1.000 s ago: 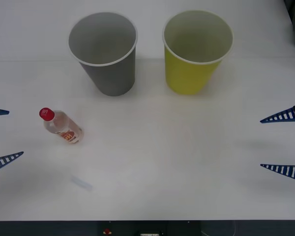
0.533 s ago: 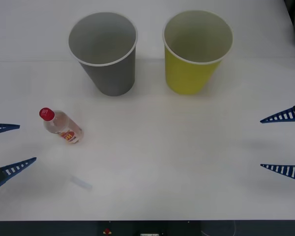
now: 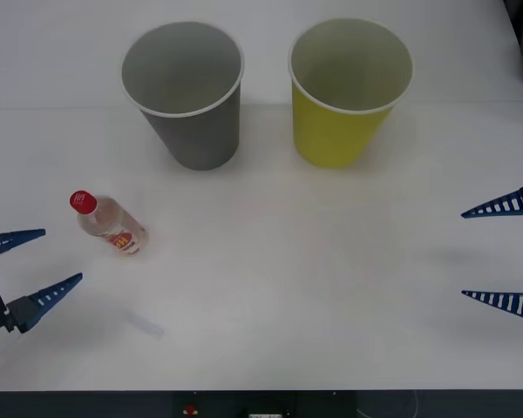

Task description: Put the can into the green bin and the plastic bottle into the gray bin

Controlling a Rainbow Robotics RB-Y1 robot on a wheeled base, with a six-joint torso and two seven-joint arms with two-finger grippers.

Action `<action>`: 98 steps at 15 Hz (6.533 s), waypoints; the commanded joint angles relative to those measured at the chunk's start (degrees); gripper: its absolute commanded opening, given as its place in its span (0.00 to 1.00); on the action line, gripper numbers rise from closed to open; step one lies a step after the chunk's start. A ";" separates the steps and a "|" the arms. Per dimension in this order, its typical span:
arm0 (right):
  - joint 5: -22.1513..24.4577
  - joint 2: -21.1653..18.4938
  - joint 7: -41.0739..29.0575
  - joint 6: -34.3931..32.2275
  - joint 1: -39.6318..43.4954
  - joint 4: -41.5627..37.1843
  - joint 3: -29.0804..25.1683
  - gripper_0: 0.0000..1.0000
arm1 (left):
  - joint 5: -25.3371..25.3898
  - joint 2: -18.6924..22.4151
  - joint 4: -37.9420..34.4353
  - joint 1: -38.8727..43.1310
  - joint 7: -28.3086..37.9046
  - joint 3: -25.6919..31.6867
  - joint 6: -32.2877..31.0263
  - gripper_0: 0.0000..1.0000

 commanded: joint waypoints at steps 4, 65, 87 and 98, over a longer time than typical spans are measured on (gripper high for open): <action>0.00 0.00 0.00 0.00 0.00 0.00 0.00 1.00 | 2.95 -5.76 4.82 -3.43 -0.67 -4.79 3.22 1.00; 0.00 0.00 0.00 0.00 0.00 0.00 0.00 1.00 | -40.30 9.10 -32.71 -21.80 82.47 -1.01 -5.66 0.00; 0.00 0.00 0.00 0.00 0.00 0.00 0.00 1.00 | -30.54 15.07 10.71 -82.09 78.43 -41.79 -4.60 0.00; 0.00 0.00 0.00 0.00 0.00 0.00 0.00 1.00 | -29.75 12.35 16.42 -86.75 76.93 -47.33 -1.88 0.52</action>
